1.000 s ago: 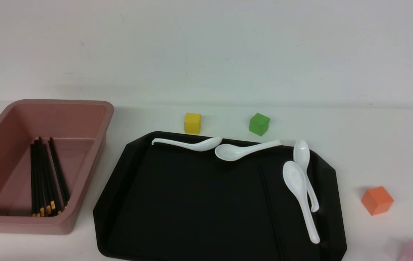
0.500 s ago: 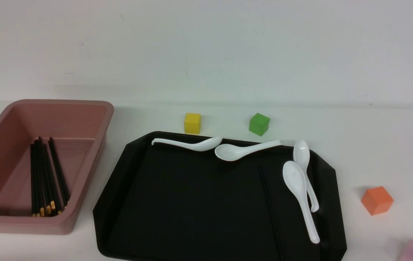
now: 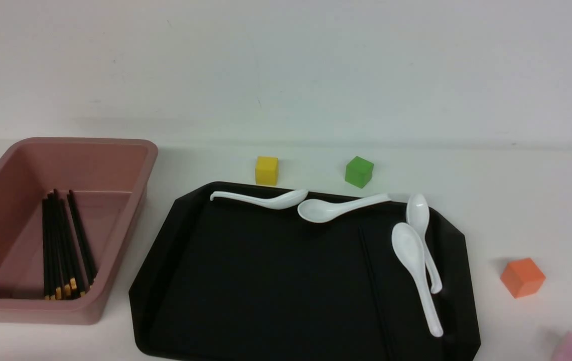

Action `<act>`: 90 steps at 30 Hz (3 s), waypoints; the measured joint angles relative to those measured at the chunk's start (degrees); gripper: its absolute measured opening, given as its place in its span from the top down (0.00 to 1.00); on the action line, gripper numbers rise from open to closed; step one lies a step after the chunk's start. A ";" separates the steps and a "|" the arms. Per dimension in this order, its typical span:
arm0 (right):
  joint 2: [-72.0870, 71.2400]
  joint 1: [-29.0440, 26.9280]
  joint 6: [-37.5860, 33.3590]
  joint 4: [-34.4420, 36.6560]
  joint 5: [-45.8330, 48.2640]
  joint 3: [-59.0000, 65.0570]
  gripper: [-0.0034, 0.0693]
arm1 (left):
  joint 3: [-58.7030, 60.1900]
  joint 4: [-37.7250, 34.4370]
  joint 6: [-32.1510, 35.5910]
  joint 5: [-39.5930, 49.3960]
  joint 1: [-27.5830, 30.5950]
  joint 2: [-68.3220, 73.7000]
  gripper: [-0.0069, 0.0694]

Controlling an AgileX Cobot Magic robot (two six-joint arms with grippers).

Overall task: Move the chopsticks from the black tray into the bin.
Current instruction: Use the right arm to grab a pair of chopsticks

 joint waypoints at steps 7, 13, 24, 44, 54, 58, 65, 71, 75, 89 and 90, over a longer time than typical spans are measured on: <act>0.35 0.00 -11.07 0.08 -5.65 -9.13 0.86 | 0.00 0.00 0.00 0.00 0.00 0.00 0.60; 9.92 0.00 -32.59 -1.51 -7.20 -23.66 0.96 | 0.00 0.00 0.00 0.00 0.00 0.00 0.60; 47.85 0.00 -37.56 -4.78 26.85 -39.29 0.95 | 0.00 0.00 0.00 0.00 0.00 0.00 0.60; 95.81 20.99 -11.53 -32.94 28.67 -62.43 0.94 | 0.00 0.00 0.00 0.00 0.00 0.00 0.60; 104.89 27.56 17.10 -55.95 25.50 -67.80 0.77 | 0.00 0.00 0.00 0.00 0.00 0.00 0.60; 107.00 27.56 17.73 -56.63 23.46 -68.04 0.63 | 0.00 0.00 0.00 0.00 0.00 0.00 0.60; 110.16 27.56 17.77 -56.76 21.10 -68.10 0.50 | 0.00 0.00 0.00 0.00 0.00 0.00 0.60; 111.38 27.56 17.91 -56.76 21.06 -68.78 0.52 | 0.00 0.00 0.00 0.00 0.00 0.00 0.60; 111.50 27.56 17.91 -56.76 21.27 -69.02 0.64 | 0.00 0.00 0.00 0.00 0.00 0.00 0.60; 108.60 27.56 16.88 -55.13 33.43 -73.07 0.82 | 0.00 0.00 0.00 0.00 0.00 0.00 0.60; 107.52 27.56 15.66 -54.18 35.48 -74.39 0.82 | 0.00 0.00 0.00 0.00 0.00 0.00 0.60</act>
